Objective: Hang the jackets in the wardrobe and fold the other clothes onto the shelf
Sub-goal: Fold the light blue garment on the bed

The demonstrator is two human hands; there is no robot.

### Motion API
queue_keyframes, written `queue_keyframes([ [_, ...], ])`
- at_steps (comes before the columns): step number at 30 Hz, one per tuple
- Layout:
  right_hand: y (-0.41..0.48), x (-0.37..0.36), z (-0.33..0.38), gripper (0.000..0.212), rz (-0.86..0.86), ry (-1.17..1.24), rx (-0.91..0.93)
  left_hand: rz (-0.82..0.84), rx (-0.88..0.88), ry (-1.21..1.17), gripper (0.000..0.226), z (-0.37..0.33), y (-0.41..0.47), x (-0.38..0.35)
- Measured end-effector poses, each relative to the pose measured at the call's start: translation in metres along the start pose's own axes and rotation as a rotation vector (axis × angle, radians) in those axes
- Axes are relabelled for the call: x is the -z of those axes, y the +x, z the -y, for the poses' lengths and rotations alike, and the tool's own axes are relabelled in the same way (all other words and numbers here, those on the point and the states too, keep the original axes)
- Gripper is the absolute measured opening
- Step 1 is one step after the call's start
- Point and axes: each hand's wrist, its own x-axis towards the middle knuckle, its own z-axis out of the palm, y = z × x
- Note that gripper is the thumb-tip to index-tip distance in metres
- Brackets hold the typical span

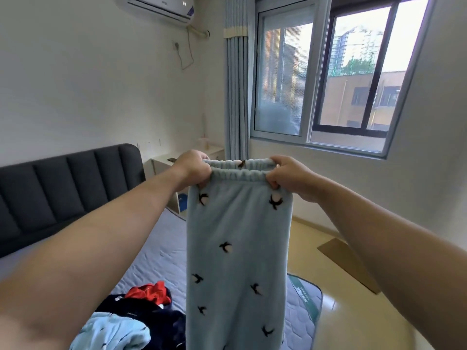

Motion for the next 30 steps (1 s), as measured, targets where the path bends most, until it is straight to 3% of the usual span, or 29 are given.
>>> queue_keyframes([
  [4,0.044,0.03,-0.046,0.024,-0.034,-0.126,0.015,0.03,0.015,0.098,0.028,-0.016,0.058,-0.05],
  [7,0.078,0.059,-0.074,0.026,-0.049,-0.281,0.061,0.051,-0.011,0.231,0.016,-0.029,0.102,-0.086],
  [11,0.118,0.095,-0.095,0.022,-0.146,-0.445,0.099,-0.066,-0.102,0.344,0.009,-0.052,0.149,-0.123],
  [15,0.14,0.121,-0.099,0.038,-0.306,-0.623,0.12,-0.147,-0.138,0.178,0.008,-0.084,0.184,-0.137],
  [22,0.136,0.134,-0.096,0.041,-0.423,-0.507,0.259,-0.19,-0.168,-0.04,0.019,-0.11,0.194,-0.14],
  [30,0.053,0.045,-0.113,0.041,-0.308,-0.441,0.141,-0.036,-0.101,-0.102,0.014,-0.016,0.116,-0.156],
])
